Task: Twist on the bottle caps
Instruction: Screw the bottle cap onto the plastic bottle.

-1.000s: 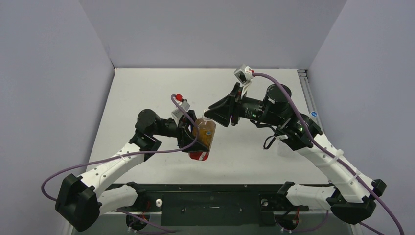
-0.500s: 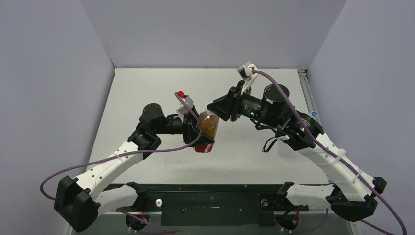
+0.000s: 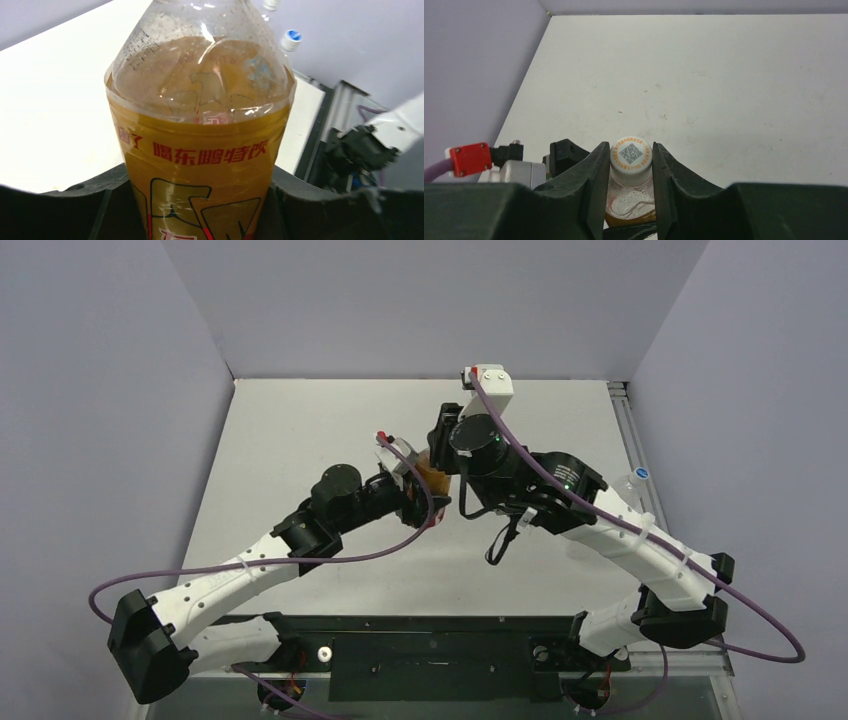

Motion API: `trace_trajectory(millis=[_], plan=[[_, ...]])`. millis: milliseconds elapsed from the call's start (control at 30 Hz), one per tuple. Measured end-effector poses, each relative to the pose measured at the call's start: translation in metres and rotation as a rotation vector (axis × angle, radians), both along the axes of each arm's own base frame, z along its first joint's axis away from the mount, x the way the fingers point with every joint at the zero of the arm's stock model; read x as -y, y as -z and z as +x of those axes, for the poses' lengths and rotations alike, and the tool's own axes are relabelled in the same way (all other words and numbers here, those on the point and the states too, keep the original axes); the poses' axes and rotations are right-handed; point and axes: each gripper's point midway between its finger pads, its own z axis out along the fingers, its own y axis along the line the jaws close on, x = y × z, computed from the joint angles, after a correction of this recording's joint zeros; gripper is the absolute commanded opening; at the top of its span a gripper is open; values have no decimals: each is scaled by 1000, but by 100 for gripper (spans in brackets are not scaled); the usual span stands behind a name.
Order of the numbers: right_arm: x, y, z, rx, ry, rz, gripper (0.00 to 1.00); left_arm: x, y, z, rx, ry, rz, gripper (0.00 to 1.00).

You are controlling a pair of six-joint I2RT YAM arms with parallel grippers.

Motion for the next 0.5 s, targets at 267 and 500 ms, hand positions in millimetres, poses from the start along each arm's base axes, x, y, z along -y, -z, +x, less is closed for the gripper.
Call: trace_trajectory(millis=[267,500], plan=[[5,14,15,-9,173,-24,64,-2,15,21,34,-173,70,0],[12,-9,4,-12,26,58,78,-15,12,30,26,-132,58,0]])
